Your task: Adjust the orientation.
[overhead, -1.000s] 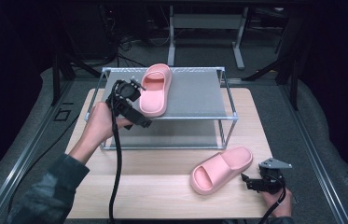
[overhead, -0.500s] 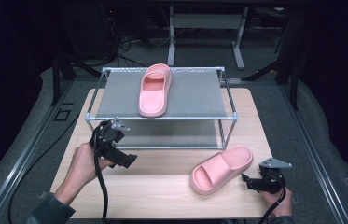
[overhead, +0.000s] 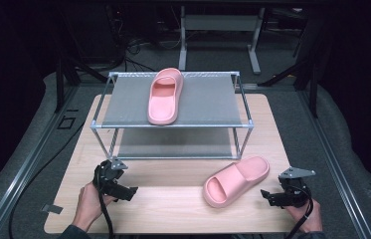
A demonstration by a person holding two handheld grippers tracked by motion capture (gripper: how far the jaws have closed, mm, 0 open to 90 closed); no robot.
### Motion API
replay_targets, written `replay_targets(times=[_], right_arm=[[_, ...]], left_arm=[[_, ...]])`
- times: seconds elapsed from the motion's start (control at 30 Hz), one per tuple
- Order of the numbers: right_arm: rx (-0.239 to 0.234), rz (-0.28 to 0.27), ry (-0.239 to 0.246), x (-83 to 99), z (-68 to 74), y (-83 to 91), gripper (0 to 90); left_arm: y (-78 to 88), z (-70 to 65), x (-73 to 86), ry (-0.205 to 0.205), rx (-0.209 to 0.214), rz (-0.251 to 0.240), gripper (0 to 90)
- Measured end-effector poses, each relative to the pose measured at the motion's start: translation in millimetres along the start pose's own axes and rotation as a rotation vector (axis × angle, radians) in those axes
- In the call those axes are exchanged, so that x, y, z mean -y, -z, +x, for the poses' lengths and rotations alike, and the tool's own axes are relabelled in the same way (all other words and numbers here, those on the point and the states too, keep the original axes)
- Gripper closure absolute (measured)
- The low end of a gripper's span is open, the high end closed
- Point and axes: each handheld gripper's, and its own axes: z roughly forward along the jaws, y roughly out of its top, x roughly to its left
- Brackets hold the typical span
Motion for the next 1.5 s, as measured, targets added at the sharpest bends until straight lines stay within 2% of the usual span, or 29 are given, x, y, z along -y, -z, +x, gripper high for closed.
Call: replay_targets(times=[0.03, 0.07, 0.13, 0.2, 0.3, 0.37, 0.4, 0.43, 0.53, 0.6, 0.67, 0.7, 0.8, 0.97, 1.03, 1.1, 1.27, 1.37, 1.5], right_arm=[[-0.001, 0.005, 0.015, -2.5, 2.0, 2.1, 12.9], [-0.019, 0.012, 0.032, -6.0, 5.1, 5.2, 13.5], [-0.037, 0.014, 0.07, -13.0, 11.6, 8.9, 14.4], [-0.048, 0.045, 0.116, -23.3, 19.8, 11.2, 16.2], [-0.083, 0.077, 0.179, -40.4, 33.6, 11.2, 23.4], [-0.11, 0.106, 0.232, -52.3, 43.5, 8.1, 27.0], [-0.117, 0.124, 0.251, -57.7, 48.4, 5.9, 28.3], [-0.12, 0.137, 0.268, -62.3, 52.4, 3.6, 29.1], [-0.136, 0.175, 0.302, -72.1, 60.4, -4.7, 33.5], [-0.15, 0.202, 0.303, -75.4, 61.8, -10.4, 36.6], [-0.162, 0.197, 0.297, -77.4, 63.0, -11.7, 43.5], [-0.164, 0.196, 0.297, -77.6, 63.7, -12.0, 44.1], [-0.152, 0.191, 0.273, -76.6, 65.1, -11.6, 46.7], [-0.162, 0.202, 0.242, -79.0, 67.2, -11.4, 52.5], [-0.175, 0.208, 0.23, -80.2, 72.7, -11.7, 53.2], [-0.178, 0.217, 0.239, -81.1, 78.8, -11.9, 53.2], [-0.184, 0.234, 0.194, -84.2, 90.5, -13.1, 53.2], [-0.22, 0.234, 0.18, -86.4, 98.6, -14.7, 53.2], [-0.238, 0.235, 0.202, -88.7, 110.4, -17.2, 53.2]], left_arm=[[-3.9, 1.0, 3.2, 0.015, 0.003, -0.008, 0.0], [-6.1, 2.1, 5.1, 0.014, 0.018, -0.014, 0.0], [-12.5, 3.6, 9.9, 0.004, 0.008, -0.025, 0.0], [-18.0, 4.6, 13.3, 0.01, 0.016, -0.038, 0.0], [-23.3, 5.7, 17.1, 0.005, 0.009, -0.067, 0.0], [-28.9, 7.5, 18.3, -0.002, 0.001, -0.056, 0.0], [-31.3, 7.9, 19.9, 0.005, 0.0, -0.063, 0.0], [-33.0, 8.7, 22.6, 0.031, 0.014, -0.085, 0.0], [-35.1, 11.7, 27.8, 0.049, 0.03, -0.133, 0.0], [-35.6, 13.3, 28.9, 0.038, 0.034, -0.146, 0.0], [-36.5, 14.3, 33.3, 0.032, 0.036, -0.187, 0.0], [-36.6, 14.8, 35.2, 0.032, 0.035, -0.2, 0.0], [-37.2, 16.2, 34.6, 0.033, 0.037, -0.201, 0.0], [-38.5, 17.6, 32.9, 0.043, 0.036, -0.2, 0.0], [-39.1, 18.1, 32.4, 0.045, 0.034, -0.204, 0.0], [-39.1, 18.1, 32.4, 0.045, 0.034, -0.203, 0.0], [-39.1, 17.9, 32.5, 0.044, 0.032, -0.203, 0.0], [-39.4, 17.9, 32.0, 0.047, 0.031, -0.203, 0.0], [-39.6, 17.9, 31.6, 0.047, 0.031, -0.203, 0.0]])
